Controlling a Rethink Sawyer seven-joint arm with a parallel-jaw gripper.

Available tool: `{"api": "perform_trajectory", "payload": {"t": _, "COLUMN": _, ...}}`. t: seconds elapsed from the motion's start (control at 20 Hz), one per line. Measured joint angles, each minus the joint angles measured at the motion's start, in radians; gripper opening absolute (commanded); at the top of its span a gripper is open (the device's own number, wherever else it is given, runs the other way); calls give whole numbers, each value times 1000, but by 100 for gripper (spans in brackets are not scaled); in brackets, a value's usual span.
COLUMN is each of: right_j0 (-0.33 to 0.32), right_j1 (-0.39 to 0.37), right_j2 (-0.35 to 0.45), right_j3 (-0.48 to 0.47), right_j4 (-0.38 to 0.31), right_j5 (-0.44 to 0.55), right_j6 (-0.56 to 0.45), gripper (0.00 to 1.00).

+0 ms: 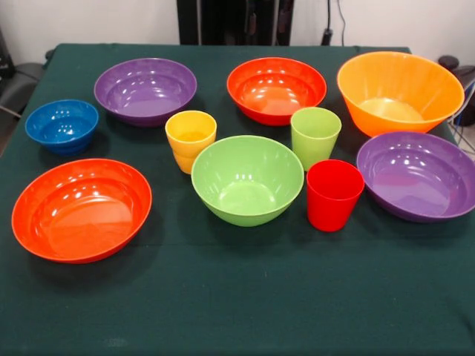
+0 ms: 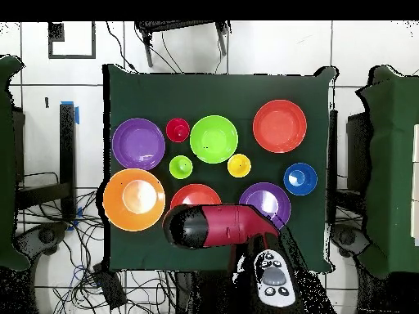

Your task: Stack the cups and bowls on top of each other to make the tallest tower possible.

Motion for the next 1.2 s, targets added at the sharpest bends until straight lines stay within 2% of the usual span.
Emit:
{"api": "perform_trajectory", "payload": {"t": 0.45, "right_j0": -49, "right_j1": 48, "right_j2": 30, "right_j3": -47, "right_j4": -28, "right_j5": 0, "right_j6": 0, "gripper": 100}}
{"api": "perform_trajectory", "payload": {"t": 0.9, "right_j0": -92, "right_j1": 108, "right_j2": 69, "right_j3": -140, "right_j4": -94, "right_j5": 0, "right_j6": 0, "gripper": 100}}
{"api": "perform_trajectory", "payload": {"t": 1.2, "right_j0": -96, "right_j1": 140, "right_j2": 81, "right_j3": -208, "right_j4": -121, "right_j5": 16, "right_j6": 0, "gripper": 100}}
